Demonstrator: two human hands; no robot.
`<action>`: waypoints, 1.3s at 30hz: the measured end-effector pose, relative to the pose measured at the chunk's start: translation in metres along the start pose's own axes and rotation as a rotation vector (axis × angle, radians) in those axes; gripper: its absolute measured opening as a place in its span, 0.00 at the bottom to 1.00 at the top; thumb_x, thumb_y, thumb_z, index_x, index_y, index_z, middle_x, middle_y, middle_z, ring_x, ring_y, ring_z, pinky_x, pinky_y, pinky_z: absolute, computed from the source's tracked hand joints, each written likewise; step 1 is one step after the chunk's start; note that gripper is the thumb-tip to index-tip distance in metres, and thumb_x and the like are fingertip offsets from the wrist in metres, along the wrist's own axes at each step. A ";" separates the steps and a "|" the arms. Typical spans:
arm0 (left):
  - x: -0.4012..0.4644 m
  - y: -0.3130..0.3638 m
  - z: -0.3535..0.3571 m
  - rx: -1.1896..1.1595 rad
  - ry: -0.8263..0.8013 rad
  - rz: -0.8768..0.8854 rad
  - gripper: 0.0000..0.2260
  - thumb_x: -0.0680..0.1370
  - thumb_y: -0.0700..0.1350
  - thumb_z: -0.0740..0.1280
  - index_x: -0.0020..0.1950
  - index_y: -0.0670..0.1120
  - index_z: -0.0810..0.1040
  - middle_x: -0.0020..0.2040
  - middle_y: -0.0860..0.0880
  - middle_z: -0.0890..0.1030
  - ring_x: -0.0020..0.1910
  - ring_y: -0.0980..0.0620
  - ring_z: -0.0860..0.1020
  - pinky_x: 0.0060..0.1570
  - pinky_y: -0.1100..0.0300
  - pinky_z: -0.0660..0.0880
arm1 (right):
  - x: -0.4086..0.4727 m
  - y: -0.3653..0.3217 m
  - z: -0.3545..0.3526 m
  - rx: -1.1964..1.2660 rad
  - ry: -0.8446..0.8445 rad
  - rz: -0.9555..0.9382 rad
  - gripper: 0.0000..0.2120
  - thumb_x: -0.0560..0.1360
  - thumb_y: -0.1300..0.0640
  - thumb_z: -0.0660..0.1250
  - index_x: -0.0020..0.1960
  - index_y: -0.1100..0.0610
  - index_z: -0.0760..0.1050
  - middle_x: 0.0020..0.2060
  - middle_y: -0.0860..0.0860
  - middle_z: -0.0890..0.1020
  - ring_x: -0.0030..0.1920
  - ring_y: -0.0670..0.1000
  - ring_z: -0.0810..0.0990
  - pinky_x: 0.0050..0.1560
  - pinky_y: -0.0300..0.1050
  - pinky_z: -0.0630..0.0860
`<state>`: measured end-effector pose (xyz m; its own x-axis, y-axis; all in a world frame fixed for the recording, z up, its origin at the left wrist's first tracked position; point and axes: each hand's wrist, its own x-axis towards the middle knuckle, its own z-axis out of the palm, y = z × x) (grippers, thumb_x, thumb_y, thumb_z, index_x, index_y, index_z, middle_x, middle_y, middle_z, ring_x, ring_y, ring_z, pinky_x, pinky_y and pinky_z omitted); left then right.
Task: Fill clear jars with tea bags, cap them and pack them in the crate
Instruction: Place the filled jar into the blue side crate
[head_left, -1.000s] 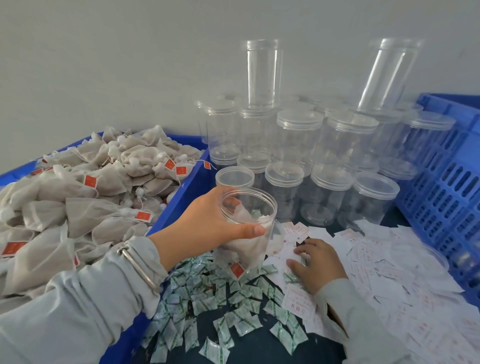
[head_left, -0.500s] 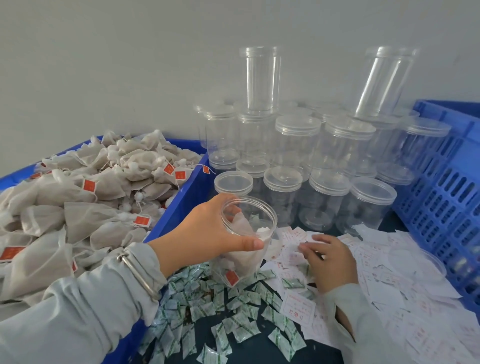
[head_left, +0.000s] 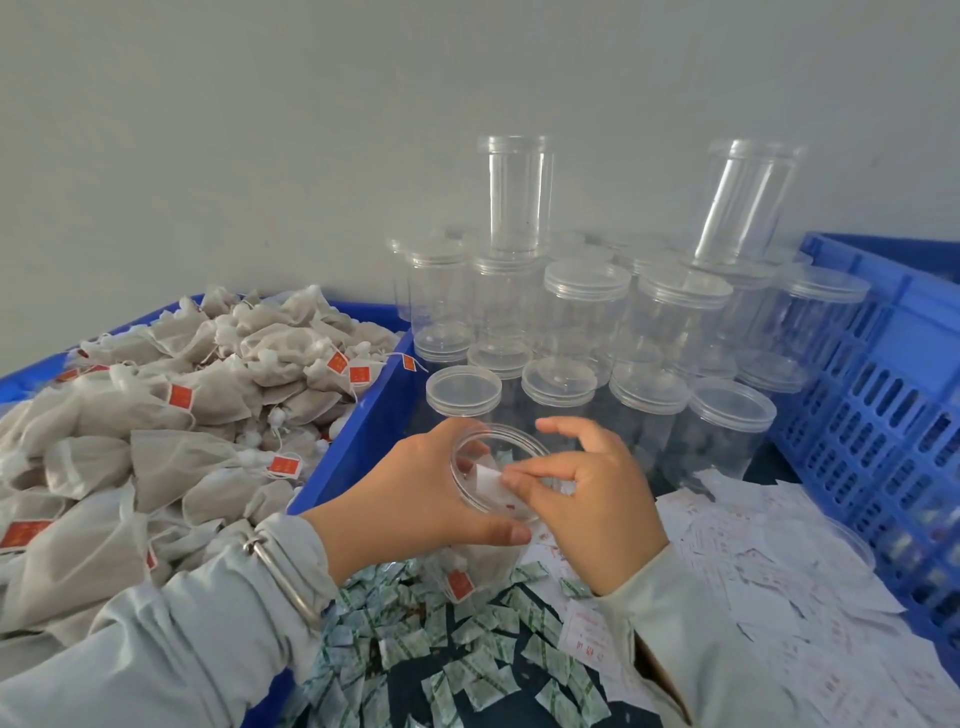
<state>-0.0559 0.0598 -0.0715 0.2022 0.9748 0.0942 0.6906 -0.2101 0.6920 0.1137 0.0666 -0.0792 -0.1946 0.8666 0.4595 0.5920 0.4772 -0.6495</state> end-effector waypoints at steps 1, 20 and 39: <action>0.000 0.000 0.000 0.001 -0.001 0.001 0.37 0.55 0.67 0.76 0.59 0.69 0.61 0.57 0.63 0.73 0.56 0.67 0.72 0.47 0.76 0.66 | 0.000 0.001 0.001 -0.008 -0.024 0.023 0.04 0.70 0.53 0.73 0.45 0.48 0.84 0.56 0.40 0.72 0.60 0.41 0.64 0.50 0.20 0.53; -0.005 0.012 0.001 -0.258 0.072 0.068 0.41 0.52 0.70 0.74 0.64 0.60 0.71 0.54 0.60 0.80 0.55 0.66 0.77 0.57 0.63 0.73 | -0.021 -0.011 -0.039 -0.140 -0.080 -0.400 0.09 0.67 0.60 0.71 0.47 0.58 0.82 0.45 0.50 0.82 0.52 0.45 0.75 0.58 0.29 0.65; 0.059 0.221 0.013 -0.459 0.321 0.412 0.20 0.65 0.69 0.67 0.52 0.61 0.71 0.35 0.67 0.78 0.37 0.71 0.76 0.35 0.77 0.69 | 0.020 -0.050 -0.240 -0.411 0.386 -0.430 0.08 0.67 0.63 0.73 0.47 0.59 0.83 0.40 0.52 0.83 0.43 0.51 0.79 0.48 0.42 0.74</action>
<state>0.1174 0.0701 0.0777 0.1210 0.8112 0.5721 0.2238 -0.5838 0.7804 0.2680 0.0246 0.1081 -0.2317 0.4638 0.8551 0.7868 0.6062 -0.1156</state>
